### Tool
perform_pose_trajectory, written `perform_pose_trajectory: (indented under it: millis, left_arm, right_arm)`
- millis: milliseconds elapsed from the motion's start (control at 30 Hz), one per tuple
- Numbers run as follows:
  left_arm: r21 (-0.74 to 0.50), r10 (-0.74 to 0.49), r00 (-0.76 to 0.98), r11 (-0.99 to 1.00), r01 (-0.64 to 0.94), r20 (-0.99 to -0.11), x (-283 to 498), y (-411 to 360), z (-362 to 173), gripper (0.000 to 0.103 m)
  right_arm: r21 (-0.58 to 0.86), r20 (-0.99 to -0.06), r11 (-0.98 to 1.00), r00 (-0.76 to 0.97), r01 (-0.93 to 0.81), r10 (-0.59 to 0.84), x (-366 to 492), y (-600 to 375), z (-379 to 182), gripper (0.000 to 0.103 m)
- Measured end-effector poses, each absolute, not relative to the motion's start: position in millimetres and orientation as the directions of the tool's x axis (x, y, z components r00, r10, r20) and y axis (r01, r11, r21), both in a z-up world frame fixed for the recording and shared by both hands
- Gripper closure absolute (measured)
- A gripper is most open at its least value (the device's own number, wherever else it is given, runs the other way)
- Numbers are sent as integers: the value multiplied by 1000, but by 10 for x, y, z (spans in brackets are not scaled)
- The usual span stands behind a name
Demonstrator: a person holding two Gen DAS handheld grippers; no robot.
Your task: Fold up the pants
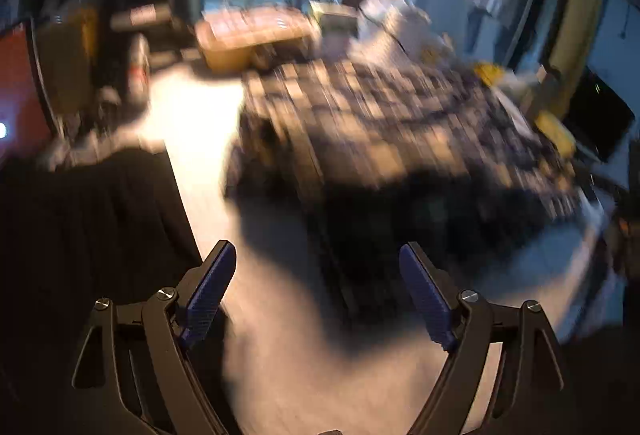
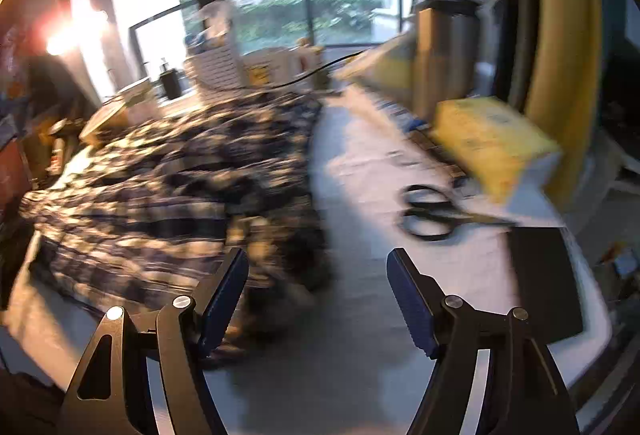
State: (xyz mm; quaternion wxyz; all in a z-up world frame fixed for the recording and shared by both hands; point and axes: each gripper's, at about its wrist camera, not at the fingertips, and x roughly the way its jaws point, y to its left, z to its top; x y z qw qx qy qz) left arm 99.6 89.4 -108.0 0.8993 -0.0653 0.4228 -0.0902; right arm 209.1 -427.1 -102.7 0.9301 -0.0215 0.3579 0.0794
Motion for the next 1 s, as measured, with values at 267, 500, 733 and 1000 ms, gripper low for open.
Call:
perform_pose_trajectory:
  millis: [267,500,733,1000]
  left_arm:
    - [-229,-239,618,969,97,-749,959,629,-1243,19]
    - [-27,-107,612,990,138,-783,1092,348,-1274,43]
    - [-51,-140,601,985,162,-787,995,279,-1222,101]
    - [-222,-279,669,960,172,-689,648,565,-640,101]
  right_arm:
    - [-114,-662,964,742,-239,105,2015,-4445,-1030,53]
    - [-181,-674,882,708,-435,210,2106,-4079,-1247,53]
    - [-61,-686,844,637,-533,352,2204,-3895,-1328,78]
    - [-27,-580,891,733,-453,355,1976,-4093,-884,86]
